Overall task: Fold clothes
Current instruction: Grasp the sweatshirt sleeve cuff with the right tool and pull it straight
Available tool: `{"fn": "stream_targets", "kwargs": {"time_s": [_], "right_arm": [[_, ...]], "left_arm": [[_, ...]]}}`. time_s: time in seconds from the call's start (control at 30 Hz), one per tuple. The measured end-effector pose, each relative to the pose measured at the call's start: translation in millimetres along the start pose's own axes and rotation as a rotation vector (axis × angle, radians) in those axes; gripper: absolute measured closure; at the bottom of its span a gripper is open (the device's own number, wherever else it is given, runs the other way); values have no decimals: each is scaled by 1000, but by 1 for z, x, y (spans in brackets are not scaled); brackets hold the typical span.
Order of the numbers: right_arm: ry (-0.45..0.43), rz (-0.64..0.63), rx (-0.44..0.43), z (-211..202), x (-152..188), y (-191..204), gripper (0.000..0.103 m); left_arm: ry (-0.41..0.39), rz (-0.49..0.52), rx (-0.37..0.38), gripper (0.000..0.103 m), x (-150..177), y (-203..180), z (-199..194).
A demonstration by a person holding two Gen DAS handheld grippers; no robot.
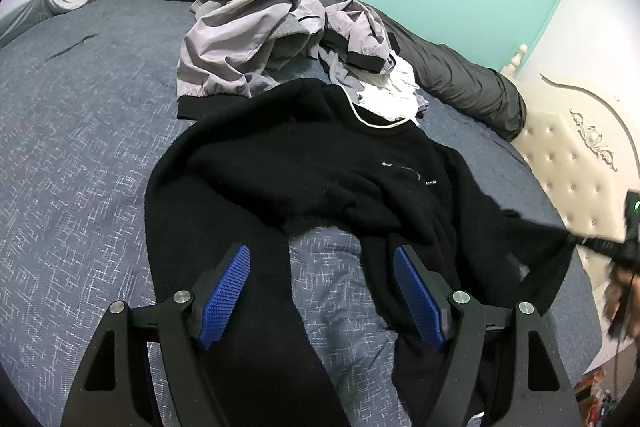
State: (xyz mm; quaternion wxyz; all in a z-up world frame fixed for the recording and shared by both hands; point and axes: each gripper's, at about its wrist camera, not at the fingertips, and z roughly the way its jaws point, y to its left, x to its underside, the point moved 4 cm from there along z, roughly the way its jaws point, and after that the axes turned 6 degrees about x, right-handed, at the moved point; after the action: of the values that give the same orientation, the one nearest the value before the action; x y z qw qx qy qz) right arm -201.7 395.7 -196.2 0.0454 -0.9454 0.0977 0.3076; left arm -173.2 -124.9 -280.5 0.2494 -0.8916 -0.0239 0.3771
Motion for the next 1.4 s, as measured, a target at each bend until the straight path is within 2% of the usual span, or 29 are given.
{"fn": "stream_targets", "kwargs": {"time_s": [0.17, 0.27, 0.33, 0.4, 0.53, 0.6, 0.7, 0.87, 0.97, 1.1, 1.13, 1.23, 1.4], "right_arm": [[-88, -52, 132, -29, -44, -29, 96], [-90, -141, 167, -27, -50, -16, 96], [-41, -218, 155, -10, -40, 3, 96], [43, -291, 117, 18, -14, 26, 96], [196, -316, -14, 70, 46, 61, 95], [235, -295, -85, 87, 70, 73, 95], [253, -249, -174, 95, 87, 77, 95], [186, -172, -220, 73, 83, 43, 92], [127, -51, -175, 61, 71, -2, 83], [131, 138, -58, 66, 68, -66, 53], [140, 176, -36, 72, 70, -79, 50], [179, 223, -9, 86, 81, -94, 48], [244, 253, -19, 113, 91, -94, 48]], "left_arm": [[1, 6, -5, 25, 0, -1, 2], [3, 10, -6, 24, 0, -3, 4], [7, 15, -7, 24, 0, -4, 5], [13, 19, -6, 24, 1, -5, 7], [18, 28, -10, 24, 3, -5, 7], [19, 20, -11, 24, 3, -3, 7], [18, 9, -9, 24, 2, 0, 6], [17, 10, -8, 23, 1, -1, 7], [16, 22, -8, 23, 1, -5, 7], [19, 28, -12, 23, 2, -7, 7], [19, 28, -13, 23, 2, -7, 7], [25, 29, -16, 23, 3, -7, 9], [33, 37, -20, 23, 4, -7, 12]]}}
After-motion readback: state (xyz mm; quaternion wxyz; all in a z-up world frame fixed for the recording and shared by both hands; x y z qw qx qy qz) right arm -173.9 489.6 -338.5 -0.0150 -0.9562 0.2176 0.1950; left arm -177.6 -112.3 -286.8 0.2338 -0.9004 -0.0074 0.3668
